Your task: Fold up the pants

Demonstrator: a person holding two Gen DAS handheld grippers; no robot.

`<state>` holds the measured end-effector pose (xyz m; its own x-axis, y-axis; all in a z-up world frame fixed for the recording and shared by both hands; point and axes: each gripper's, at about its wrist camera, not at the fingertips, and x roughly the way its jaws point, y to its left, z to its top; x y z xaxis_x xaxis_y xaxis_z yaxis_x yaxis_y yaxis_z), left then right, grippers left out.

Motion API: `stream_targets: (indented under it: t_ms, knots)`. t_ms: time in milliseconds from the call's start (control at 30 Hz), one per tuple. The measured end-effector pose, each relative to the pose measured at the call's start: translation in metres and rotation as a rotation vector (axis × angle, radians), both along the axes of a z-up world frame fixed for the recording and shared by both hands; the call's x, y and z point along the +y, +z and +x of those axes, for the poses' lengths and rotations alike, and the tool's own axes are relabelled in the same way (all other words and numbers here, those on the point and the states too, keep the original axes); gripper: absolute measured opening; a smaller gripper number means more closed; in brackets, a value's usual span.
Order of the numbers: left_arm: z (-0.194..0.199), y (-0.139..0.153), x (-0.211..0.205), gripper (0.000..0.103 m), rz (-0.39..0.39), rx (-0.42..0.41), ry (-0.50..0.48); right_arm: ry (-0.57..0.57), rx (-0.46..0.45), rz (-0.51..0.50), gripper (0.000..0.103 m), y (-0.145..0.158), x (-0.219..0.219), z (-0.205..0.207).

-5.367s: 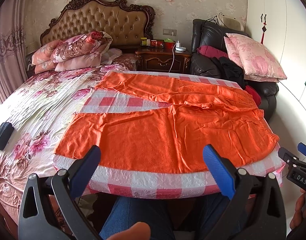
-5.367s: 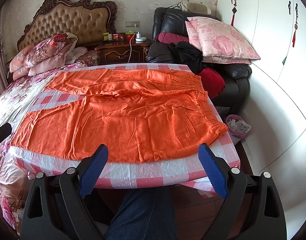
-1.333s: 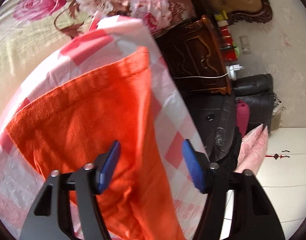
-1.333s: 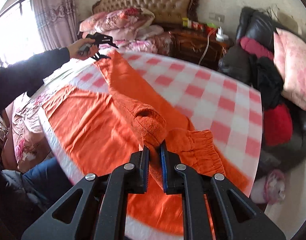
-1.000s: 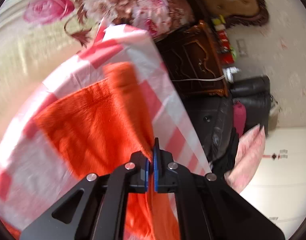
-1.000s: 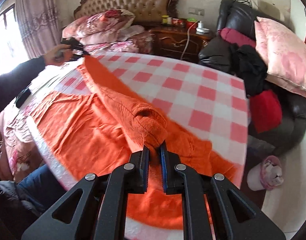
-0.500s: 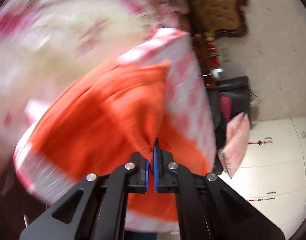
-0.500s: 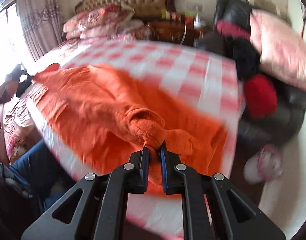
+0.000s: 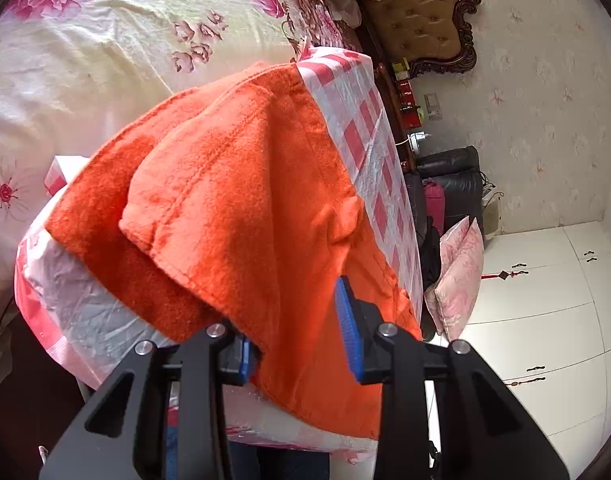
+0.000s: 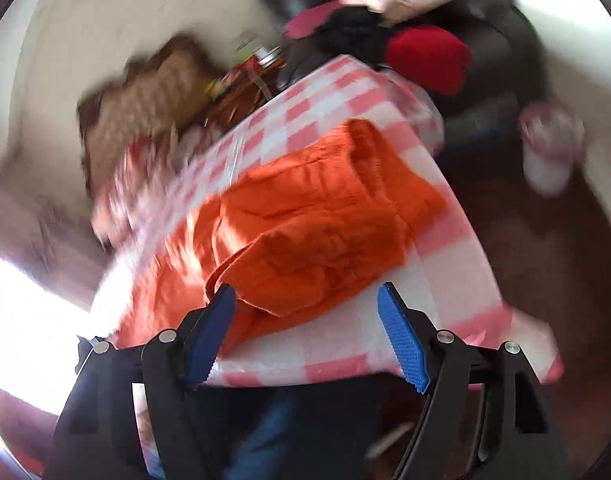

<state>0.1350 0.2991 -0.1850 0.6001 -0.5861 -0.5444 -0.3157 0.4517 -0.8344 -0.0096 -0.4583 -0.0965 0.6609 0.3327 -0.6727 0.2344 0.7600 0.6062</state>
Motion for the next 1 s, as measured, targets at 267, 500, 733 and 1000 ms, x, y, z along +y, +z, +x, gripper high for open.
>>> stream_targets:
  t_ms: [267,500,733,1000]
  knots:
    - [-0.005,0.002,0.001,0.03,-0.007,-0.003,0.009,-0.12,0.018,0.288,0.072,-0.011,-0.016,0.012]
    - [0.0,-0.001,0.001,0.019,-0.011,0.003,-0.01,-0.166,0.161,0.286,0.077,-0.015,-0.024,0.052]
    - [-0.002,0.022,0.005,0.001,-0.025,-0.031,-0.022,-0.143,0.241,0.201,0.014,-0.023,-0.017,0.068]
    - [0.079,0.125,-0.004,0.001,0.023,-0.065,-0.082,-0.139,0.201,0.144,0.013,0.046,-0.034,0.125]
